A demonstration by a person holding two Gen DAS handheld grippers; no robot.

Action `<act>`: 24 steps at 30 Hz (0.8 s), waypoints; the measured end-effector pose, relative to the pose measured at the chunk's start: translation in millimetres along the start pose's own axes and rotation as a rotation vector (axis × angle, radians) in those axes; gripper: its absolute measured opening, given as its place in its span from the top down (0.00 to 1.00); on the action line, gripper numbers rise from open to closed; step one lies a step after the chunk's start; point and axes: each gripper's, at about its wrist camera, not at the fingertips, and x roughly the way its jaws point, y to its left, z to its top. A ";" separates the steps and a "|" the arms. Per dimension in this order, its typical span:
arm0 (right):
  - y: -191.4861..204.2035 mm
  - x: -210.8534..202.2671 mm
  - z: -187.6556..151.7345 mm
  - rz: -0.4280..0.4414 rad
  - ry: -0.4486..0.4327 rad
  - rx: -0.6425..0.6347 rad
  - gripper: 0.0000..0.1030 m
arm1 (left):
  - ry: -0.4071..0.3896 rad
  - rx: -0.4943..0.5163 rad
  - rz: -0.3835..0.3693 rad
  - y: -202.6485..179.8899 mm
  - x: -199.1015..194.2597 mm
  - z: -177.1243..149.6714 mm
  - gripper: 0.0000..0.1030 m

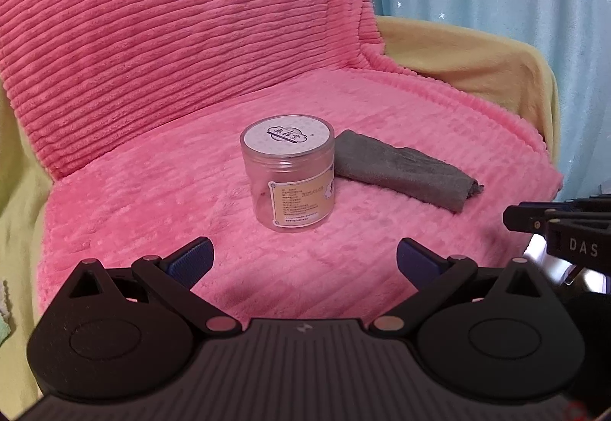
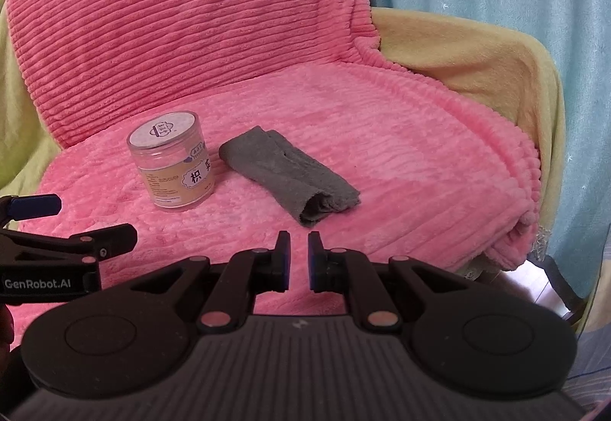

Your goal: Clean container

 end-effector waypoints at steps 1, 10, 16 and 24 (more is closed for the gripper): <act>1.4 1.1 0.8 0.000 0.001 0.000 0.93 | -0.008 -0.001 0.003 -1.0 -0.2 -1.2 0.00; 4.5 7.4 -0.1 0.000 -0.002 0.006 0.93 | -0.094 -0.038 -0.022 9.9 -9.9 -20.0 0.00; -1.8 11.5 -1.2 0.028 0.001 0.029 0.93 | -0.089 -0.036 -0.029 9.9 -8.8 -21.8 0.00; -6.4 22.0 18.2 0.084 0.007 -0.042 0.93 | -0.077 -0.019 -0.070 7.6 -5.5 -22.0 0.00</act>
